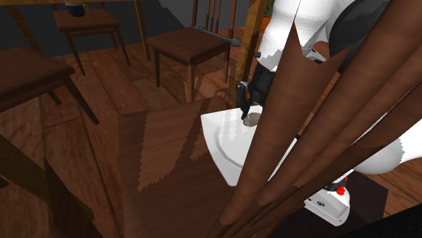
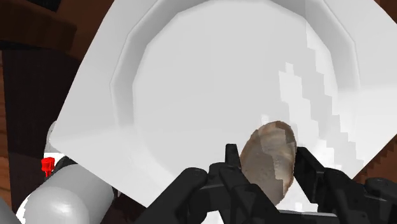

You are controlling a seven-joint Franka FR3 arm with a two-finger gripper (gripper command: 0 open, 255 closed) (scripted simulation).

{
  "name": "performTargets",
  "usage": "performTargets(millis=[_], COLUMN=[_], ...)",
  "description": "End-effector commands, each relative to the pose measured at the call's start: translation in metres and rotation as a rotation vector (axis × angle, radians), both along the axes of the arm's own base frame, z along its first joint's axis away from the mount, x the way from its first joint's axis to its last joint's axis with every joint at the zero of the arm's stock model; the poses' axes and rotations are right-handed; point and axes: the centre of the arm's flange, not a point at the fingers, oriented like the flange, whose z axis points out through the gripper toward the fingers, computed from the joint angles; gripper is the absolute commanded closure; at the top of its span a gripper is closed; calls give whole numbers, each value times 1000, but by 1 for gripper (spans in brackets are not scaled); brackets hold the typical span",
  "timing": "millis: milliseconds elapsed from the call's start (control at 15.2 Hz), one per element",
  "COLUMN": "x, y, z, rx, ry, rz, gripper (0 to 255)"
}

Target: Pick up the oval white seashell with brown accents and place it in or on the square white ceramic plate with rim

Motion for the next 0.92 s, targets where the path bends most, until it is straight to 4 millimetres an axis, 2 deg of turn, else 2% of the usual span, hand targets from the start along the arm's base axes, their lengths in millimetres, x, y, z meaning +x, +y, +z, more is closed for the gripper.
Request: performTargets(millis=[0,132,660,726,858], x=[-39,-39,-39,-44,-38], y=[40,40,40,42,47], z=[0,-12,-12,-11,-5], rx=[-43,-43,-43,-44,-41], ry=[-64,-64,-64,-65,-64], rz=[150,150,150,149,152], gripper=[255,255,255,0,0])
